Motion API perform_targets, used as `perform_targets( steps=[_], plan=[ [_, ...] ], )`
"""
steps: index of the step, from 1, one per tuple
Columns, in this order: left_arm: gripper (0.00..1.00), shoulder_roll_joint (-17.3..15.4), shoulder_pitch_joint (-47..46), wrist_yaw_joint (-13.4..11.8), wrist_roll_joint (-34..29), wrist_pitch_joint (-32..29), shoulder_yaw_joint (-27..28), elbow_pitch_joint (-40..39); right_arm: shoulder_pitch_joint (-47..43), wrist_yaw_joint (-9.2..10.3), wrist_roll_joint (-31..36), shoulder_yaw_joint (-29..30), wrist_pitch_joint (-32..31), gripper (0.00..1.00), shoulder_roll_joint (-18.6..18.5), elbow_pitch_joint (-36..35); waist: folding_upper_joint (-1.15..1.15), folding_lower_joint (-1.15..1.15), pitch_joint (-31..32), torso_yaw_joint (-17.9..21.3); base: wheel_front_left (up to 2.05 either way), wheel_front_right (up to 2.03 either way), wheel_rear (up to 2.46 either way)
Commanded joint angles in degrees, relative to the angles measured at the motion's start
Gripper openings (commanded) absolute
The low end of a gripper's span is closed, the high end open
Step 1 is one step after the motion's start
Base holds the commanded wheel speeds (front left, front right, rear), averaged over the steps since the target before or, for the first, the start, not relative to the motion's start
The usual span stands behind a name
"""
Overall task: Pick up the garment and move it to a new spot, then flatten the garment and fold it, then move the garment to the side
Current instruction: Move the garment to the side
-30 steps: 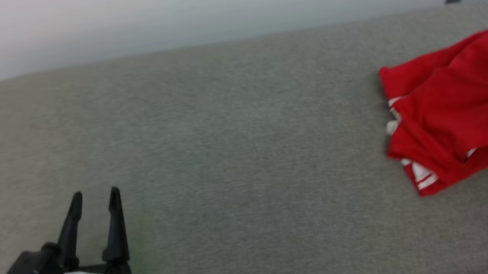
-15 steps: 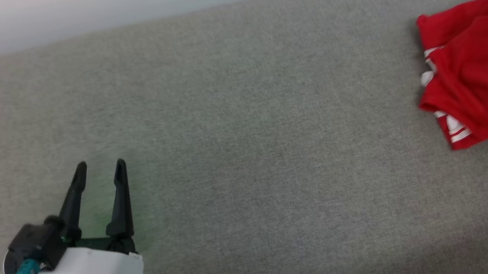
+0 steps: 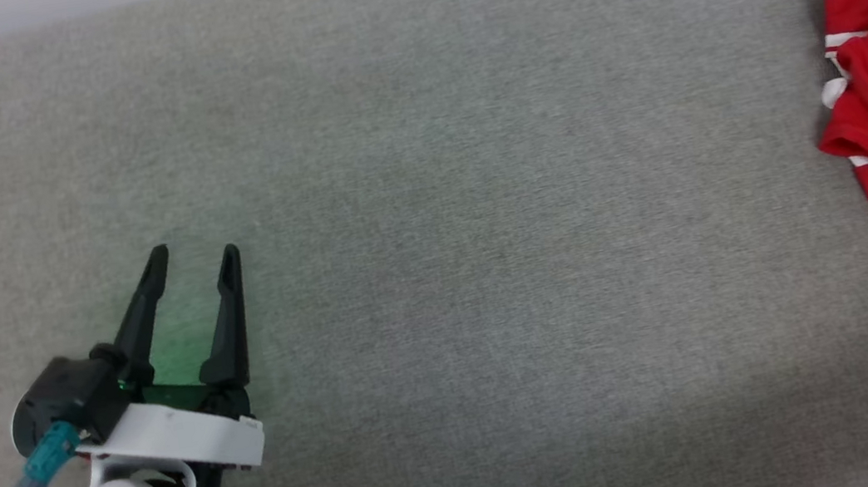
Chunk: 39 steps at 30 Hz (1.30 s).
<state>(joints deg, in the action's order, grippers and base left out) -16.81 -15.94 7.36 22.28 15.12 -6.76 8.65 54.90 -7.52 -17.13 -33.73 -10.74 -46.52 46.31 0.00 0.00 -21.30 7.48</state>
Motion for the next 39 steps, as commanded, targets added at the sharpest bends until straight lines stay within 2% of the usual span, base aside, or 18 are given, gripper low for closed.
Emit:
perform_targets(
  steps=[1,4,5,6,9,10,11,14,15,22,31,39],
  plan=[
    [1.00,-0.2,-0.6,0.1,0.6,0.0,-0.1,0.2,1.1,0.07,0.6,0.3,0.7,0.00,0.6,1.0,0.00,0.00,-0.6,-0.8,0.00,0.00,0.00],
    [1.00,-0.4,-1.1,0.1,0.6,0.0,-0.5,0.5,1.3,0.06,1.7,1.5,1.9,0.00,2.0,4.8,0.00,0.00,-0.8,-1.5,0.00,0.00,0.00],
    [1.00,-0.4,-1.2,0.1,0.7,0.0,-0.5,0.6,1.4,0.06,2.0,2.0,2.5,0.12,2.6,5.9,0.00,0.00,-0.7,-1.8,0.00,0.00,0.00],
    [1.00,-0.4,-1.2,0.1,0.8,0.0,-0.5,0.7,1.5,0.07,2.5,2.5,3.1,0.29,3.0,6.9,0.00,0.00,-0.6,-2.0,0.00,0.00,0.00],
    [1.00,-0.5,-0.9,0.1,0.9,0.0,-0.3,0.9,1.8,0.06,4.2,3.6,5.0,0.49,4.1,9.5,0.00,0.00,-0.2,-2.5,0.00,0.00,0.00],
    [1.00,-0.5,-0.7,0.1,0.9,0.0,-0.4,1.0,1.8,0.06,4.7,3.9,5.6,0.71,4.5,10.3,0.00,0.00,0.1,-2.7,0.00,0.00,0.00],
    [1.00,-0.5,-0.5,0.1,1.0,0.0,-0.2,1.1,1.9,0.06,5.3,4.2,5.9,0.81,5.1,11.0,0.00,0.00,0.4,-2.8,0.00,0.00,0.00],
    [1.00,-0.6,0.3,0.1,1.4,0.0,0.1,1.5,2.3,0.06,6.5,5.1,7.1,0.97,6.3,12.7,0.00,0.00,1.6,-2.9,0.00,0.00,0.00],
    [1.00,-0.5,0.6,0.1,1.5,0.0,0.2,1.7,2.2,0.06,6.7,5.3,7.4,1.00,6.7,13.3,0.00,0.00,2.2,-2.9,0.00,0.00,0.00],
    [1.00,-0.3,3.1,0.1,2.0,0.0,1.4,2.5,0.9,0.06,7.5,6.8,10.9,1.00,9.7,15.5,0.00,0.00,7.2,-3.2,0.00,0.00,0.00],
    [1.00,-0.7,9.0,0.1,1.6,0.0,4.4,3.1,-3.4,0.06,6.6,10.3,18.4,1.00,14.7,17.3,0.00,0.00,15.8,-3.5,0.00,0.00,0.00],
    [1.00,-1.1,15.2,0.1,1.6,0.0,8.2,2.5,-10.4,0.06,6.1,13.3,25.0,1.00,18.4,14.5,0.00,0.00,22.0,-4.0,0.00,0.00,0.00]
  ],
)
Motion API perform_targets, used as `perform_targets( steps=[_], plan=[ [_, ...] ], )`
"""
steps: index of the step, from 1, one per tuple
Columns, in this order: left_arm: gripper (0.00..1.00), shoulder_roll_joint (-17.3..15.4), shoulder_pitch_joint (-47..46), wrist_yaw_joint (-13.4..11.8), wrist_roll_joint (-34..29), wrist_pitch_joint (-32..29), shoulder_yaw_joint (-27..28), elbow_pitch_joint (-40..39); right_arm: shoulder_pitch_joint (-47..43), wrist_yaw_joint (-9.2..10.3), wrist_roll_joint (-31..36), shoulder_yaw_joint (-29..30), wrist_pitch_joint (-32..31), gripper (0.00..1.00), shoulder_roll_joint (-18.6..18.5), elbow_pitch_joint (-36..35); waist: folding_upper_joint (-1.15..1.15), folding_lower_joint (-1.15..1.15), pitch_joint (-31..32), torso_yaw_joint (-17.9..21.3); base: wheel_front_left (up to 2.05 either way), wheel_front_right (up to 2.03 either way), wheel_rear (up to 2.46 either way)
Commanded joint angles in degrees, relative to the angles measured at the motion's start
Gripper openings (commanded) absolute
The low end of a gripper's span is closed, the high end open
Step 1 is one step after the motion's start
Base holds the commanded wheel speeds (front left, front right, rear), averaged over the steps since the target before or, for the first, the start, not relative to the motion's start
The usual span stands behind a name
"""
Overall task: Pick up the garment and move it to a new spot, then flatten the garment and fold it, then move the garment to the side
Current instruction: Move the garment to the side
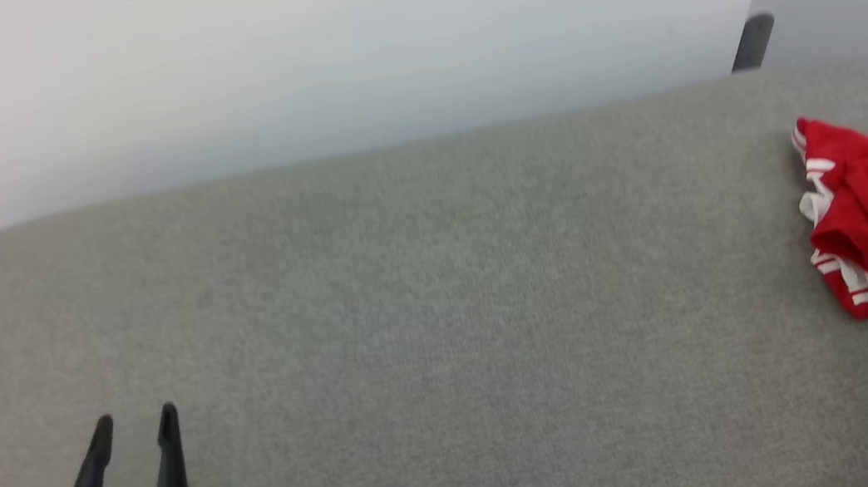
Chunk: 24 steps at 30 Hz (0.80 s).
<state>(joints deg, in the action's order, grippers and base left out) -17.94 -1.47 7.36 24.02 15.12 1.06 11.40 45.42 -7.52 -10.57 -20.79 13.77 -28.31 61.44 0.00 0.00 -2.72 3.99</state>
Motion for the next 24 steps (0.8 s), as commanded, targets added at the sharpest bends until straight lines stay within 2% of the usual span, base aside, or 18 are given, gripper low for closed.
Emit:
perform_targets(
  steps=[1,5,14,24],
  plan=[
    [1.00,-0.1,1.2,0.1,-0.2,0.0,0.7,-0.4,-1.9,0.06,-0.4,1.2,0.8,1.00,0.4,-1.5,0.00,0.00,3.9,-0.7,0.00,0.00,0.00],
    [1.00,-0.2,2.8,0.1,-0.3,0.0,1.8,-0.5,-6.7,0.06,0.0,5.1,1.3,1.00,1.4,-6.8,0.00,0.00,5.5,-1.5,0.00,0.00,0.00],
    [1.00,-0.4,6.4,0.1,0.0,0.0,4.1,0.1,-22.3,0.06,4.0,16.3,1.4,1.00,5.6,-25.4,0.00,0.00,8.5,-3.6,0.00,0.00,0.00],
    [1.00,0.1,10.5,0.1,0.5,0.0,5.9,0.7,-35.1,0.06,7.5,21.0,1.4,1.00,11.3,-38.5,0.00,0.00,10.4,-4.7,0.00,0.00,0.00]
  ],
)
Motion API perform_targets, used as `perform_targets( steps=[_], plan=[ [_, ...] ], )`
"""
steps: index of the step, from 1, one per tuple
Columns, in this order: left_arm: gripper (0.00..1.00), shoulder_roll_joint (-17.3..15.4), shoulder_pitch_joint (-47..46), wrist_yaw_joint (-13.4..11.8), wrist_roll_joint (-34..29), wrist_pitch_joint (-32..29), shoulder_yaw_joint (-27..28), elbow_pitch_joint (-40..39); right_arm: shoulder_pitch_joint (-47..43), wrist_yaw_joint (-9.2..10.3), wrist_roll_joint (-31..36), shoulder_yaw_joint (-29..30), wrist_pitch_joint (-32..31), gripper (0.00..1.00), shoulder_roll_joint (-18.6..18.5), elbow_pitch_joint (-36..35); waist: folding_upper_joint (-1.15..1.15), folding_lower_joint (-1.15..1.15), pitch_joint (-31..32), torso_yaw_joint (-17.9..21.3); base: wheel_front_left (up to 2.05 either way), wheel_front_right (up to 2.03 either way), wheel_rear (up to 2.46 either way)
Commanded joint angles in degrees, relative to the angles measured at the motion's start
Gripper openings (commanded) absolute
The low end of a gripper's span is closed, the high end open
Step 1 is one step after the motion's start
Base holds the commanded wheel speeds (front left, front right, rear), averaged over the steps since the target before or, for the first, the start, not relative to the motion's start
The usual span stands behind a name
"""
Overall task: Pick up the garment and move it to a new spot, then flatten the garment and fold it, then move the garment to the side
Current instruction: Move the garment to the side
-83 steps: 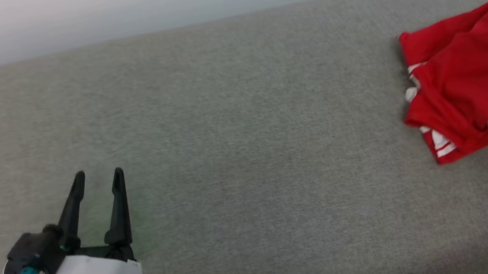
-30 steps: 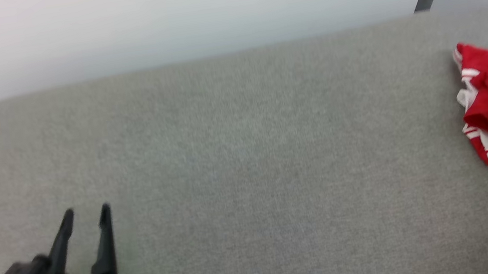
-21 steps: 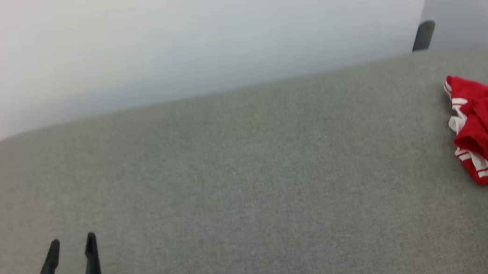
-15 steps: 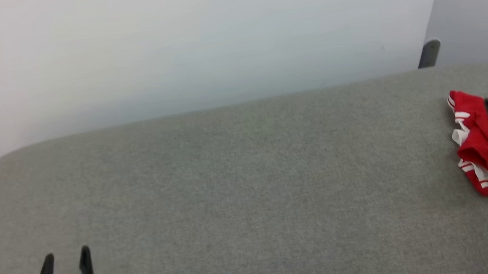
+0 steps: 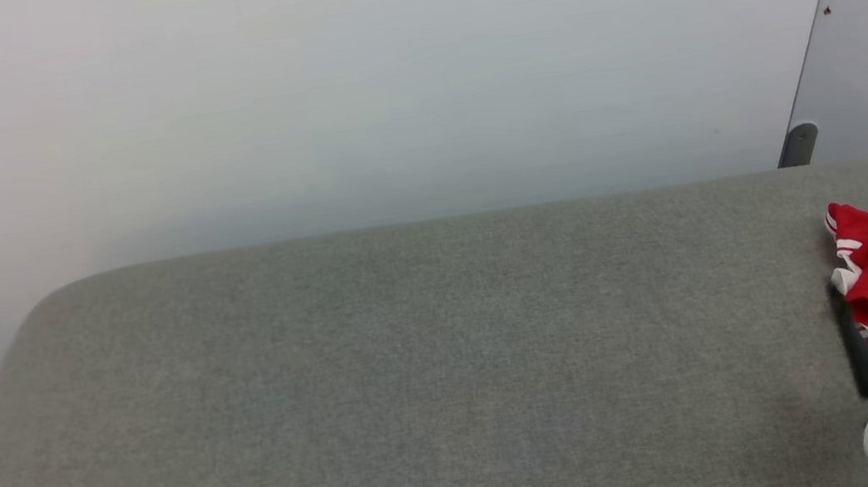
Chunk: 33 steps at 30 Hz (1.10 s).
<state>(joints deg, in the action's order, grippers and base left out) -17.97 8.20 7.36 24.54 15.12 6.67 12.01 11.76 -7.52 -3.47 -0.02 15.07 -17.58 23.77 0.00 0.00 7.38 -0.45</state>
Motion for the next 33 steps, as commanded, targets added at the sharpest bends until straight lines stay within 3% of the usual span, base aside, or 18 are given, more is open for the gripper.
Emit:
perform_targets(
  steps=[1,20,33],
  plan=[
    [1.00,0.2,1.1,0.1,0.0,0.0,0.5,0.2,-2.6,0.06,0.7,0.4,0.1,1.00,0.8,-1.6,0.00,0.00,0.4,-0.3,0.00,0.00,0.00],
    [1.00,-2.9,5.3,0.1,2.0,0.0,-1.9,-2.1,-17.5,0.06,1.2,5.9,0.1,1.00,7.6,-12.1,0.00,0.00,1.9,-1.3,0.00,0.00,0.00],
    [1.00,-4.3,6.4,0.1,4.4,0.0,-3.9,-3.2,-22.8,0.06,2.7,5.7,0.1,1.00,10.8,-17.4,0.00,0.00,2.0,-0.7,0.00,0.00,0.00]
  ],
)
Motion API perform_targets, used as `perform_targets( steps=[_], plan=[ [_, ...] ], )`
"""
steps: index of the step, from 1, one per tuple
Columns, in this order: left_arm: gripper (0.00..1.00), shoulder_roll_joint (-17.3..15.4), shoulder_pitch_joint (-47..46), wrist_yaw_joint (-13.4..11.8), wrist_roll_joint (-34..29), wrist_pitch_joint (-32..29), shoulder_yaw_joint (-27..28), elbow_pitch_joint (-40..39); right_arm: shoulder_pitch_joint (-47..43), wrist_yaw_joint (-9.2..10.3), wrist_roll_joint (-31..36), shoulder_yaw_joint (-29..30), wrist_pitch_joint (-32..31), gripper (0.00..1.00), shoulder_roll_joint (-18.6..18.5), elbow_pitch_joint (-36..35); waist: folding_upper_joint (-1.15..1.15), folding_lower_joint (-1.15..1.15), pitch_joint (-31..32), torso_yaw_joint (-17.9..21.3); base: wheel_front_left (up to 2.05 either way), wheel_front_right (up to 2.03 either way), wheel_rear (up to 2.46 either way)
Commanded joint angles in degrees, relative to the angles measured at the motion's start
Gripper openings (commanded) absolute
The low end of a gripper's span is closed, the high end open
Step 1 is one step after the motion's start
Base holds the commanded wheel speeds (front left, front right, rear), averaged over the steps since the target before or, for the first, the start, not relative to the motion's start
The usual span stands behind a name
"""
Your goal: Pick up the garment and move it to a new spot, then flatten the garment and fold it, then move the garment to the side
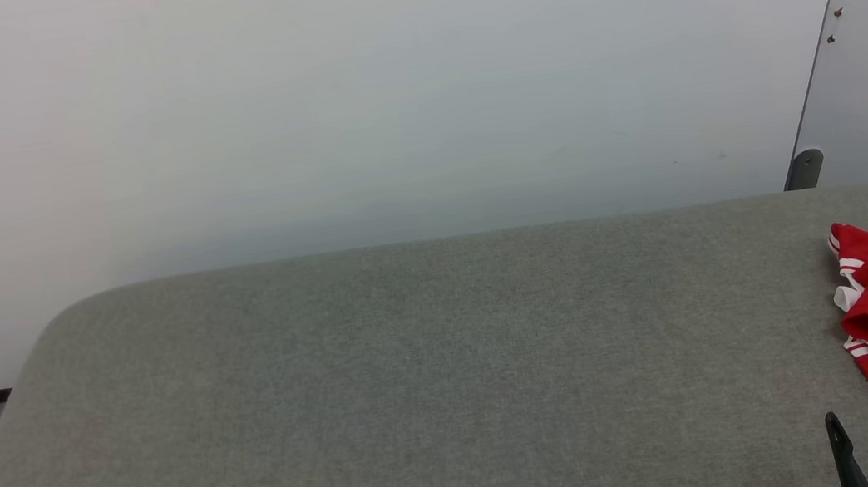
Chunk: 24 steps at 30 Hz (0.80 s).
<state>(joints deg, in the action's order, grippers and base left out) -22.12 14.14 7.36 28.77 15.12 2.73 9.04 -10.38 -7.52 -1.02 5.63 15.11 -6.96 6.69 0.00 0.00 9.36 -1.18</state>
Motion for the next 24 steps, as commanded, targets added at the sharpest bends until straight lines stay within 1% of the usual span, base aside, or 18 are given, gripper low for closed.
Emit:
perform_targets(
  steps=[1,18,19,24],
  plan=[
    [1.00,-0.2,0.5,0.1,0.3,0.0,0.0,-0.2,-0.9,0.06,0.3,0.1,0.0,1.00,0.3,-0.4,0.00,0.00,0.0,0.0,0.00,0.00,0.00],
    [1.00,-0.6,1.2,0.1,-0.1,0.0,-0.9,-2.1,-1.6,0.06,1.0,-0.1,0.0,1.00,0.2,-0.4,0.00,0.00,-0.2,0.5,0.00,0.00,0.00],
    [0.00,-0.4,0.6,0.0,0.1,0.0,-1.1,-2.2,-0.8,0.00,0.6,-0.1,0.0,0.00,0.3,-0.4,0.00,0.00,-0.2,0.5,0.00,0.00,0.00],
    [0.00,2.2,1.2,0.0,0.2,-0.1,-2.0,0.1,-1.4,0.00,0.4,-0.3,-0.3,0.00,0.9,2.4,0.00,0.00,-0.2,0.5,0.00,0.00,0.00]
  ],
)
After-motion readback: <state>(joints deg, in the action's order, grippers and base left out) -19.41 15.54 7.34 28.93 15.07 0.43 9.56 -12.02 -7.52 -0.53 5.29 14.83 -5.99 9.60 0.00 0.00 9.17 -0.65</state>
